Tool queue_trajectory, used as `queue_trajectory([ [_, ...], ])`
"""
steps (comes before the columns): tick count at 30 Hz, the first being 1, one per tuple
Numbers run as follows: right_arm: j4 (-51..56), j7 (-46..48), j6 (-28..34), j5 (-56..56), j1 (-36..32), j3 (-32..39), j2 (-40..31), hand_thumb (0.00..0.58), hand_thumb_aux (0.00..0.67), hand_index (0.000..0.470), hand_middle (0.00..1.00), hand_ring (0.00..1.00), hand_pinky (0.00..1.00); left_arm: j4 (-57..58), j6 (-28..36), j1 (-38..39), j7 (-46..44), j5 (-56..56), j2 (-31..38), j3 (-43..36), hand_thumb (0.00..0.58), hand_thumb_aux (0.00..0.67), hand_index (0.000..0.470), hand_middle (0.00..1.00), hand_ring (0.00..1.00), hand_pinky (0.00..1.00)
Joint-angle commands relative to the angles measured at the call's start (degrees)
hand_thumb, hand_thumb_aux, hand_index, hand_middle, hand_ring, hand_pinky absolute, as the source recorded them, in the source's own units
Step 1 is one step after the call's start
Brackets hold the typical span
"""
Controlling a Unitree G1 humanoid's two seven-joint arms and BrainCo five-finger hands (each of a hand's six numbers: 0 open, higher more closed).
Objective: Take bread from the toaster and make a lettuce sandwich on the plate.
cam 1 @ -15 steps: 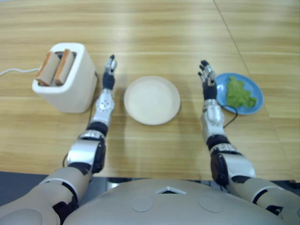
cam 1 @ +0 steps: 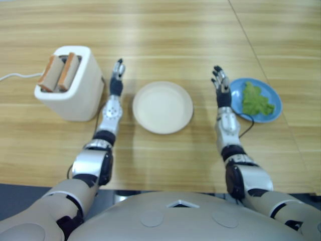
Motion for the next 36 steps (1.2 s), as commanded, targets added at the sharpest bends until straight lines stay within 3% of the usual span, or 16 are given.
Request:
queue_trajectory([
  [1, 0.7, -0.3, 1.1, -0.8, 0.3, 0.8, 0.1, 0.0, 0.0, 0.0, 0.0, 0.0, 0.0, -14.2, -0.5, 4.3, -2.7, 0.7, 0.4, -1.9, 0.0, 0.0, 0.0, 0.0, 0.0, 0.0],
  [3, 0.8, -0.6, 1.1, -0.9, 0.4, 1.0, 0.1, 0.0, 0.0, 0.0, 0.0, 0.0, 0.0, -35.1, 2.7, 9.6, -5.8, 0.6, 1.8, -3.1, 0.0, 0.0, 0.0, 0.0, 0.0, 0.0],
  [6, 0.9, -1.4, 1.1, -1.7, 0.7, 1.8, 0.0, 0.0, 0.0, 0.0, 0.0, 0.0, 0.0, -65.1, 12.7, 15.0, -10.3, -0.8, 6.9, -0.5, 0.0, 0.0, 0.0, 0.0, 0.0, 0.0],
  [10, 1.5, -2.0, 1.3, -2.1, 1.0, 2.2, 0.4, 0.0, 0.0, 0.0, 0.0, 0.0, 0.0, -80.3, 23.7, 16.2, -11.3, 9.1, 17.3, 9.2, 0.0, 0.0, 0.0, 0.0, 0.0, 0.0],
  [15, 1.9, -2.6, 1.3, -2.4, 1.1, 2.4, 0.6, 0.0, 0.0, 0.0, 0.0, 0.0, 0.0, -78.4, 32.3, 20.7, -10.1, 20.3, 28.5, 18.2, 0.0, 0.0, 0.0, 0.0, 0.0, 0.0],
  [18, 1.9, -2.8, 1.2, -2.7, 1.2, 2.5, 0.6, 0.0, 0.0, 0.0, 0.0, 0.0, 0.0, -71.4, 37.8, 25.6, -6.7, 32.8, 35.7, 19.4, 0.0, 0.0, 0.0, 0.0, 0.0, 0.0],
  [21, 2.0, -2.7, 1.2, -2.8, 1.4, 2.5, 0.3, 0.0, 0.0, 0.0, 0.0, 0.0, 0.0, -64.7, 41.7, 29.1, -5.4, 37.6, 40.0, 19.2, 0.0, 0.0, 0.0, 0.0, 0.0, 0.0],
  [29, 2.3, -2.9, 1.3, -2.5, 2.0, 2.1, -0.3, 0.0, 0.0, 0.0, 0.0, 0.0, 0.0, -53.9, 47.4, 31.0, -5.9, 38.6, 42.8, 15.5, 0.0, 0.0, 0.0, 0.0, 0.0, 0.0],
  [36, 2.2, -3.3, 1.5, -2.7, 2.2, 2.2, -0.6, 0.0, 0.0, 0.0, 0.0, 0.0, 0.0, -52.9, 47.1, 30.5, -7.2, 35.6, 41.6, 11.9, 0.0, 0.0, 0.0, 0.0, 0.0, 0.0],
])
